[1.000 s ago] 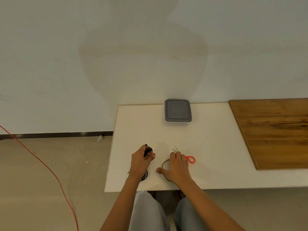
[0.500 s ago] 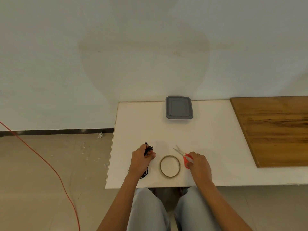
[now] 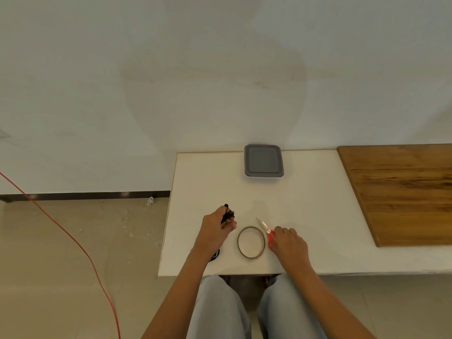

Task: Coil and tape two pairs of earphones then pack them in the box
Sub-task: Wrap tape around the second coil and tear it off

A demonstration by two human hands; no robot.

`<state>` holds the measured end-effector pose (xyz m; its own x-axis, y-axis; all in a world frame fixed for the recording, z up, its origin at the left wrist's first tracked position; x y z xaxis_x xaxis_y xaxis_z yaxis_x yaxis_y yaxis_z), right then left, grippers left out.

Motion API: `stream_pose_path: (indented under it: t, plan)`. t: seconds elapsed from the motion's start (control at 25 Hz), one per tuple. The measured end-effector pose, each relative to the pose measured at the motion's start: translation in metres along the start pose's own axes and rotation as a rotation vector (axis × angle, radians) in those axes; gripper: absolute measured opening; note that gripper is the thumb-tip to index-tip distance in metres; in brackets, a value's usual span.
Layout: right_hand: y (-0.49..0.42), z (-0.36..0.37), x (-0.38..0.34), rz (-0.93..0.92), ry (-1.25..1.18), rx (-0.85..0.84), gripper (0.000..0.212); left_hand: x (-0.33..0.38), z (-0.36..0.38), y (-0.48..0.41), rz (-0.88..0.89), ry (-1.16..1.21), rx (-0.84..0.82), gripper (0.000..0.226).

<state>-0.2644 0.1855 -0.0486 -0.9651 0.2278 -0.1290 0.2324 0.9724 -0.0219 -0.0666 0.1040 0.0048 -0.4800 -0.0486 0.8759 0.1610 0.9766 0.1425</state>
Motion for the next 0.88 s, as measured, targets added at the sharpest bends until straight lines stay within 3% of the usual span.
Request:
stream_pose_path:
  t: [0.16, 0.28, 0.36, 0.56, 0.72, 0.88]
  plan:
    - [0.005, -0.002, 0.009, 0.084, -0.170, -0.010, 0.021, 0.010, 0.000, 0.003, 0.053, -0.036, -0.038, 0.012]
    - [0.005, -0.015, 0.017, 0.200, -0.631, -0.031, 0.021, 0.018, -0.001, 0.005, 0.079, -0.055, -0.061, 0.012]
    - [0.000, -0.029, 0.024, 0.169, -0.803, -0.077, 0.028, 0.025, -0.001, 0.004, 0.099, -0.063, -0.069, 0.011]
    - [-0.016, -0.049, 0.020, -0.117, -0.637, -0.366, 0.042, 0.038, 0.002, 0.004, 0.116, -0.073, -0.094, 0.010]
    - [-0.030, -0.056, 0.006, -0.217, -0.517, -0.405, 0.040, 0.042, 0.004, 0.004, 0.122, -0.071, -0.106, 0.010]
    - [-0.037, -0.059, -0.001, -0.205, -0.499, -0.386, 0.030, 0.041, 0.004, 0.002, 0.141, -0.109, -0.101, 0.009]
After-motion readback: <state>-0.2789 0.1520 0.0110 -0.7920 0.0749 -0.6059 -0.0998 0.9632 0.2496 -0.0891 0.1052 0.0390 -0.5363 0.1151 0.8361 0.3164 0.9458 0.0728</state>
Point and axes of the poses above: each hand's wrist, its own y-axis away from the middle knuckle, its own z-axis out of the palm, x = y × z, the point moved 1 cm from there along -y, towards the middle knuckle, and after that the axes turned 10 degrees about x, right-handed, at the moved point
